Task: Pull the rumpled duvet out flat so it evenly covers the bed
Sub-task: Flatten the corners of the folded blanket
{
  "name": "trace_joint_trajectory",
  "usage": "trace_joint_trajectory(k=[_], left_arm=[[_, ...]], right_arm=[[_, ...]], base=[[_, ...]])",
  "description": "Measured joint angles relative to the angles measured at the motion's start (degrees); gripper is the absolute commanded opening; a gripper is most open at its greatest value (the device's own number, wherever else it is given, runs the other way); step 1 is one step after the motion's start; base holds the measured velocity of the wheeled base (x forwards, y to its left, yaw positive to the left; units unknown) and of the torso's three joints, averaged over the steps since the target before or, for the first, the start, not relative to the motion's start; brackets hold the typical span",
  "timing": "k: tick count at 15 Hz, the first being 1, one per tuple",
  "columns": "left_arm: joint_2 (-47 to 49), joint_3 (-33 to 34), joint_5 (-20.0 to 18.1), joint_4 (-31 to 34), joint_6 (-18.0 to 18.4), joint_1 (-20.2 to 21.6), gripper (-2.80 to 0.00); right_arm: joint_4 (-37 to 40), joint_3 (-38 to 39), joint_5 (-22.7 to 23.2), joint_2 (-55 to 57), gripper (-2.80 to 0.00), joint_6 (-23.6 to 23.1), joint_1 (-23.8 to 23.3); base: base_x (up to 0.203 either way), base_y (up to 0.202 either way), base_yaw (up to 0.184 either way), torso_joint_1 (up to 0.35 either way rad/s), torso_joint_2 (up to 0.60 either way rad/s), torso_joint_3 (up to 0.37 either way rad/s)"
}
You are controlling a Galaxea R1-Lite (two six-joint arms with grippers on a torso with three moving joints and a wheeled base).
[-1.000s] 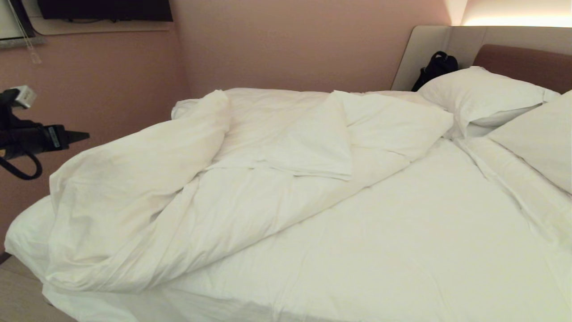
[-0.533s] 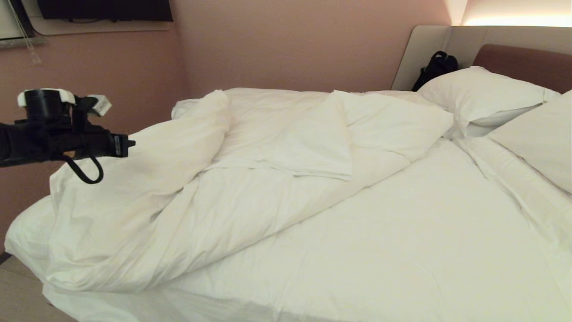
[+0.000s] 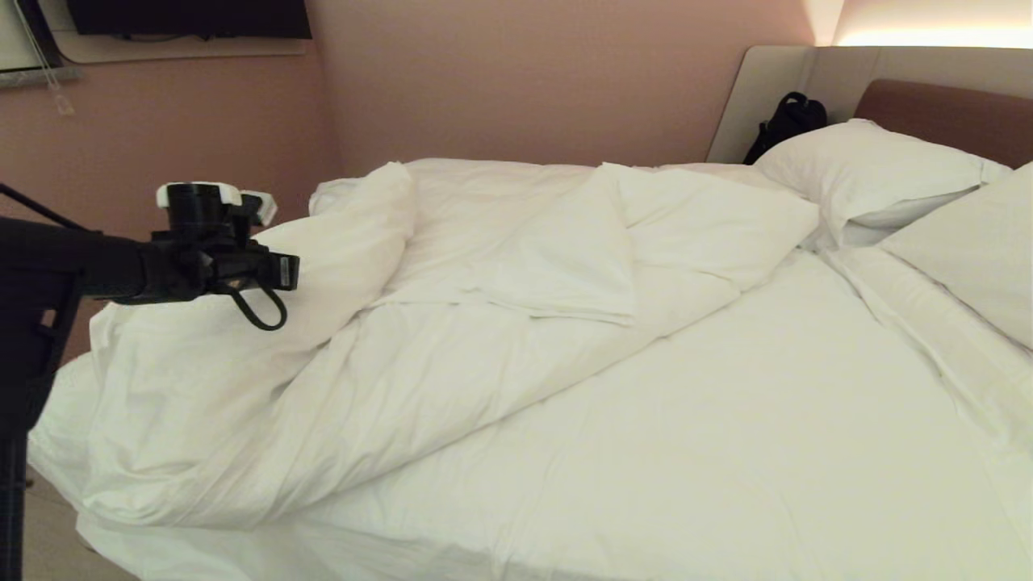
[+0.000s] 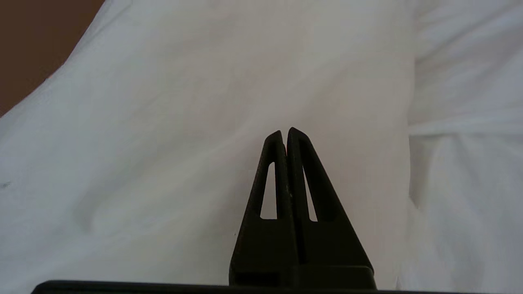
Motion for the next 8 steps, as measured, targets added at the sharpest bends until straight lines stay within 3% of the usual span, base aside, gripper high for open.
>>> trace_joint_trajectory(k=[4,8], left_arm=[[4.5,-1.9,4.0,-5.6,0.0,-4.9,-2.80],[8.6,-6.0,7.0,-6.5,1.9,-7.0,-2.80]], right_arm=[[0.0,0.0,0.0,0.0,-2.80,0.0,0.0],[0.0,0.0,0.0,0.0,-2.80,0.0,0.0]], base=[[0.000,0.000,0.000,0.000,0.00,0.000],[0.000,0.000,0.000,0.000,0.00,0.000]])
